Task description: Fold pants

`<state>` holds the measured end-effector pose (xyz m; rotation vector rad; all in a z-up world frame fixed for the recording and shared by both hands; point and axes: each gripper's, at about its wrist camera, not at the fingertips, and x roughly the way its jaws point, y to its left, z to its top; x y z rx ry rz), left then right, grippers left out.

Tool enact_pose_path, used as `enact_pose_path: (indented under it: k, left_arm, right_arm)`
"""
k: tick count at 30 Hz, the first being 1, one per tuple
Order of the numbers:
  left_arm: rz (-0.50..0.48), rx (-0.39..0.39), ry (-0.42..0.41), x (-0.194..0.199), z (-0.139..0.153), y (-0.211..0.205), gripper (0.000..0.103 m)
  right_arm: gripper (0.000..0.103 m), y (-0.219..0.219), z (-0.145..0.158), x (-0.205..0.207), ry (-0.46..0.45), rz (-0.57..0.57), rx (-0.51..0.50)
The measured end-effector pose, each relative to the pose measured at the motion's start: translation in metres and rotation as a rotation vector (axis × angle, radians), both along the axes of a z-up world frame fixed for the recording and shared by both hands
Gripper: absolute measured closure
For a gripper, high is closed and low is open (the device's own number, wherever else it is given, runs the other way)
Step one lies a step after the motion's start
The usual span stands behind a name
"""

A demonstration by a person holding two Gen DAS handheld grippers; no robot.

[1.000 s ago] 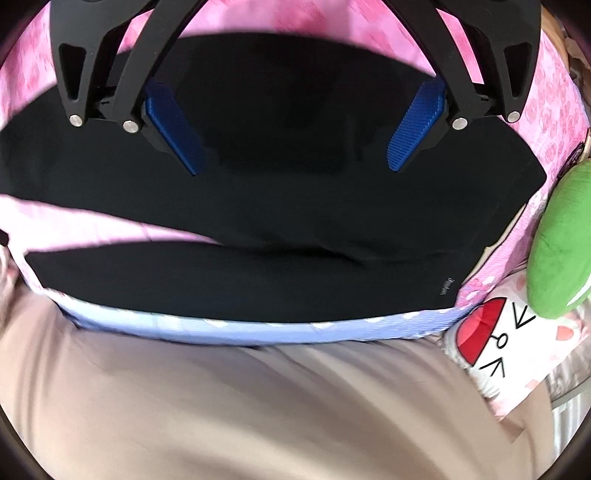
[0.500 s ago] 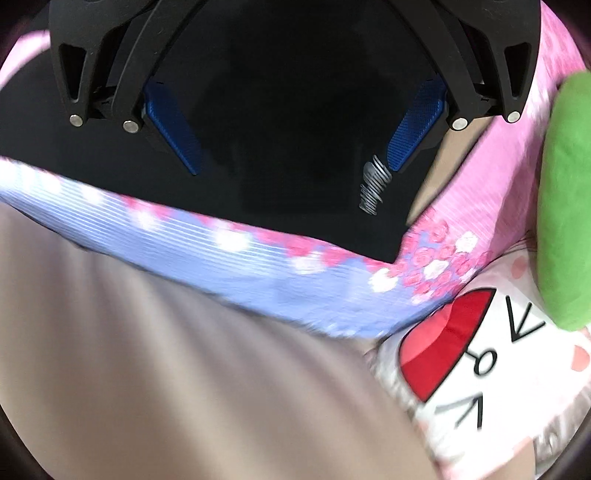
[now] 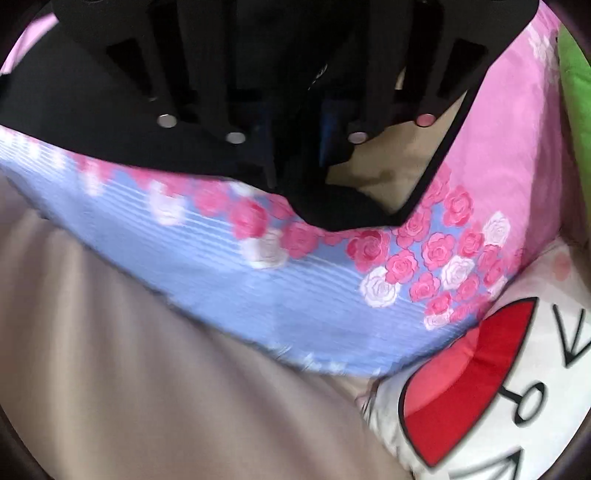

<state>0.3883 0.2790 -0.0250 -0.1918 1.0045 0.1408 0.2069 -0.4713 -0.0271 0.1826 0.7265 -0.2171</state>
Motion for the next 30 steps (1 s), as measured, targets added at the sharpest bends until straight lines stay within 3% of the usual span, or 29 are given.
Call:
enact_pose_path:
  k: [4, 9, 12, 14, 16, 17, 19, 20, 21, 22, 26, 30]
  left_arm:
    - [-0.064, -0.035, -0.141, -0.072, 0.056, -0.003, 0.088]
    - [-0.102, -0.054, -0.215, -0.175, 0.088, 0.019, 0.087]
    - [-0.093, -0.059, -0.193, -0.228, 0.074, 0.039, 0.086]
    - [-0.083, -0.059, -0.15, -0.25, 0.051, 0.05, 0.081]
    - [-0.05, -0.064, -0.071, -0.269, 0.022, 0.059, 0.059]
    - [-0.029, -0.075, -0.058, -0.274, 0.014, 0.064, 0.054]
    - [0.031, -0.13, -0.077, -0.298, 0.01, 0.071, 0.032]
    - [0.05, -0.157, -0.095, -0.307, 0.013, 0.073, 0.025]
    - [0.068, -0.211, -0.128, -0.319, 0.018, 0.074, 0.012]
    - [0.077, -0.27, -0.156, -0.327, 0.023, 0.074, 0.008]
    - [0.095, -0.516, -0.187, -0.325, 0.025, 0.072, 0.006]
    - [0.159, -0.585, -0.121, -0.283, 0.005, 0.074, 0.008]
  right_arm:
    - [0.092, 0.014, 0.051, -0.064, -0.104, 0.028, -0.025]
    - [0.092, 0.026, 0.076, -0.16, -0.172, 0.062, -0.068]
    - [0.09, 0.026, 0.057, -0.215, -0.138, 0.053, -0.078]
    - [0.087, 0.024, 0.025, -0.239, -0.067, 0.043, -0.065]
    - [0.08, 0.023, -0.005, -0.254, 0.016, 0.019, -0.05]
    - [0.075, 0.023, -0.014, -0.263, 0.036, -0.005, -0.053]
    - [0.065, 0.019, -0.022, -0.284, 0.022, -0.063, -0.039]
    - [0.055, 0.019, -0.018, -0.295, 0.001, -0.091, -0.027]
    - [0.048, 0.022, -0.01, -0.308, -0.024, -0.118, -0.019]
    - [0.048, 0.025, -0.004, -0.323, -0.067, -0.137, -0.011]
    - [0.039, 0.042, 0.015, -0.358, -0.162, -0.17, 0.011]
    - [0.036, 0.057, 0.014, -0.361, -0.196, -0.144, 0.056]
